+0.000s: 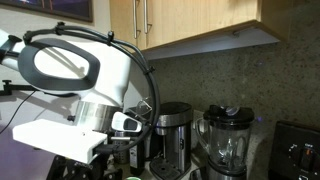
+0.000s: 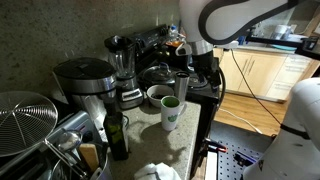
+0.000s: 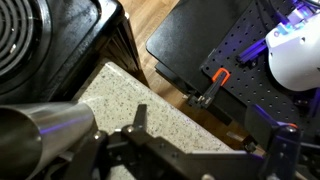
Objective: Put the white cup on the stand of the coffee maker
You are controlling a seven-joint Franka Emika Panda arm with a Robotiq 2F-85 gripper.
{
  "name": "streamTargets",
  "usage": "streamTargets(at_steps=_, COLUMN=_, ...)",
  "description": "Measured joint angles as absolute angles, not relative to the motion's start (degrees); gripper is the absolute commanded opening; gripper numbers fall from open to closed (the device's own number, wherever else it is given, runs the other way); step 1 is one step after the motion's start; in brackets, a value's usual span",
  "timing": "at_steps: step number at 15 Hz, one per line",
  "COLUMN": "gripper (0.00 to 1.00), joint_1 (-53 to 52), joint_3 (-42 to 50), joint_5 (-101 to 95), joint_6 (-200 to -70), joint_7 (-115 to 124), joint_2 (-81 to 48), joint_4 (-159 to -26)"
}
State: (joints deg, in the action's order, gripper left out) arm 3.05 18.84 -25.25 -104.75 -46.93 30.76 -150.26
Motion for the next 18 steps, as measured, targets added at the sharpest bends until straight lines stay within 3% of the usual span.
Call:
streamTargets(at_steps=8, gripper=1.00, joint_1=4.36, joint_3=17.42, joint_5=-26.31, joint_6=-106.82, joint_7=-46.89, joint_2=28.72, joint_4=-151.51)
streamTargets(at_steps=18, gripper=1.00, joint_1=6.55, joint_3=17.44, joint_5=-26.66, joint_6=-126.91, joint_7=-46.88, joint_2=16.97, joint_4=-154.23)
